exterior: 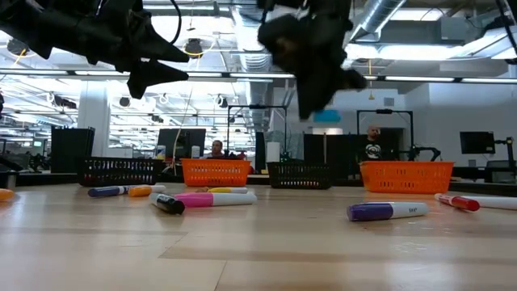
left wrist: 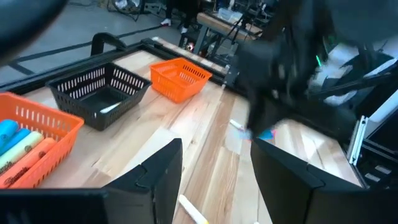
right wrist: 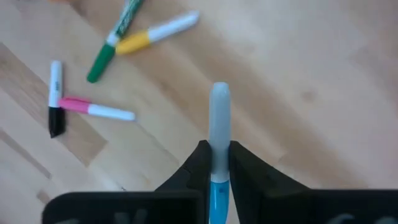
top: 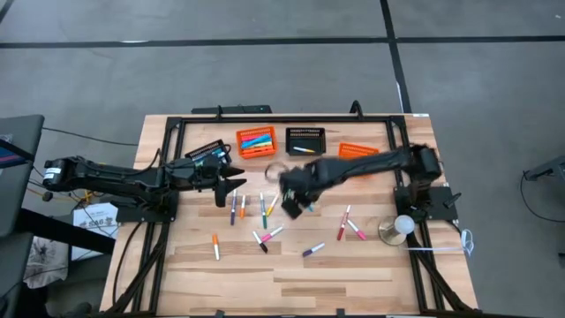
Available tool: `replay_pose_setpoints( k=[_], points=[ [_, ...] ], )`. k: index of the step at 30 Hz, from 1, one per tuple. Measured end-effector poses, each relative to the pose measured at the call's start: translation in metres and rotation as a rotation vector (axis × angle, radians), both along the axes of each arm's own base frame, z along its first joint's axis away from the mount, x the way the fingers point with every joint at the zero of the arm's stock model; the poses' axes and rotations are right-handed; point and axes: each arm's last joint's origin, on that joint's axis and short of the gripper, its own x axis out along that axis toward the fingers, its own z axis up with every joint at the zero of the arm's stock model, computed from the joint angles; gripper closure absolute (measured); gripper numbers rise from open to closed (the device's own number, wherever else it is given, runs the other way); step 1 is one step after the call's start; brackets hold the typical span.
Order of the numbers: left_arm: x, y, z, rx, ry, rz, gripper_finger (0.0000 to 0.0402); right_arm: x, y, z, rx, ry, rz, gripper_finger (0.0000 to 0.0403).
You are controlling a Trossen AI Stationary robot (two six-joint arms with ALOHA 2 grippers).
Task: Pick & Place Markers
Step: Put the small light blue highlighter pen into the right black bin
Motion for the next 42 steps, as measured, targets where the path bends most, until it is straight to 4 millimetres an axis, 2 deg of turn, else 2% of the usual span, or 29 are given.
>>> replay_pose_setpoints(
  k=[4,9,13,16,21,26,33,42],
  points=[
    [0.000,0.000,0.001,0.002,-0.005,0.000,0.0211,-0.024,-0.030,0.040,-0.033,-0.055,0.054,0.0376],
    [0.000,0.000,0.002,0.003,-0.018,0.000,0.0211,-0.057,-0.077,0.085,-0.130,-0.173,0.023,0.0384],
    [0.001,0.000,0.003,0.004,-0.029,0.002,0.0211,-0.076,-0.116,0.103,-0.220,-0.234,0.003,0.0374],
    [0.001,0.000,0.004,0.004,-0.037,0.002,0.0211,-0.081,-0.145,0.106,-0.292,-0.274,0.028,0.0375],
    [0.001,0.000,0.005,0.004,-0.052,0.002,0.0211,-0.076,-0.189,0.093,-0.386,-0.278,0.086,0.0382],
    [0.001,0.000,0.005,0.004,-0.056,0.002,0.0211,-0.063,-0.218,0.065,-0.417,-0.227,0.154,0.0371],
    [0.001,0.000,0.006,0.000,-0.060,0.003,0.0211,-0.040,-0.228,0.020,-0.413,-0.113,0.374,0.0379],
    [0.001,0.000,0.006,-0.002,-0.063,0.003,0.0211,-0.029,-0.237,-0.017,-0.385,-0.037,0.534,0.0374]
  ],
)
